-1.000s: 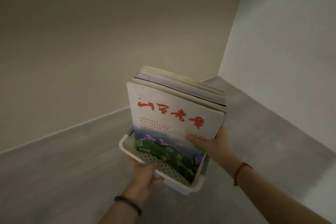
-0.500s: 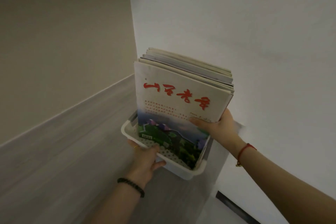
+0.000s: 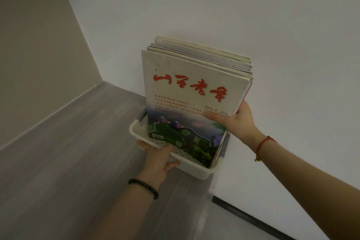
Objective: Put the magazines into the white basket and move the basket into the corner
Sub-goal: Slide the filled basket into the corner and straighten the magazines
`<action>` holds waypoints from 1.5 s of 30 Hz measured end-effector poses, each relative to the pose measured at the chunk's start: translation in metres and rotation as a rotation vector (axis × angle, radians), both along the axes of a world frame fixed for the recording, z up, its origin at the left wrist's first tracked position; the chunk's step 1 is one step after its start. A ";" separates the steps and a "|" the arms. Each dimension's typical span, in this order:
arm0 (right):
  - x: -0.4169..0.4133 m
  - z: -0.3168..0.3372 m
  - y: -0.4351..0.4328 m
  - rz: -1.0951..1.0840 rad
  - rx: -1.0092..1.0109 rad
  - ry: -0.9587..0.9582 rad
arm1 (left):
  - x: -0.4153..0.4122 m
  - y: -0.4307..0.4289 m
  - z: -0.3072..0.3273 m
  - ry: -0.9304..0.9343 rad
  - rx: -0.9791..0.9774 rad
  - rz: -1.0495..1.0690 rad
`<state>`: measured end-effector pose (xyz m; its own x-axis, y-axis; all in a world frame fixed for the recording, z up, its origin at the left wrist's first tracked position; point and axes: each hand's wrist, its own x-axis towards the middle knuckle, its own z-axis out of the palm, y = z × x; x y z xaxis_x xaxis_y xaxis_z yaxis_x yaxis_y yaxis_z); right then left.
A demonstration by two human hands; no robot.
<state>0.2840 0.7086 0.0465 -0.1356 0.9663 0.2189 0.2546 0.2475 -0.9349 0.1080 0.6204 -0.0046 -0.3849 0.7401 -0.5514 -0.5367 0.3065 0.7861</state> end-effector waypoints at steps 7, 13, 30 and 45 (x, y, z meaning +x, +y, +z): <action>0.014 0.003 0.019 -0.023 -0.053 0.008 | 0.015 0.024 -0.002 -0.015 -0.019 -0.038; 0.020 0.004 0.034 -0.053 -0.059 0.023 | 0.020 0.044 -0.005 -0.013 -0.021 -0.045; 0.017 0.006 0.032 -0.046 -0.082 0.066 | 0.012 0.038 0.006 0.034 0.024 -0.153; 0.006 -0.016 0.038 -0.124 -0.122 0.219 | -0.042 0.155 0.084 0.584 0.403 -0.292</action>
<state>0.2899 0.7468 0.0306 0.0235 0.9936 0.1106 0.0641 0.1089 -0.9920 0.0661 0.7750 0.0789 -0.2885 0.9574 0.0154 0.0585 0.0016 0.9983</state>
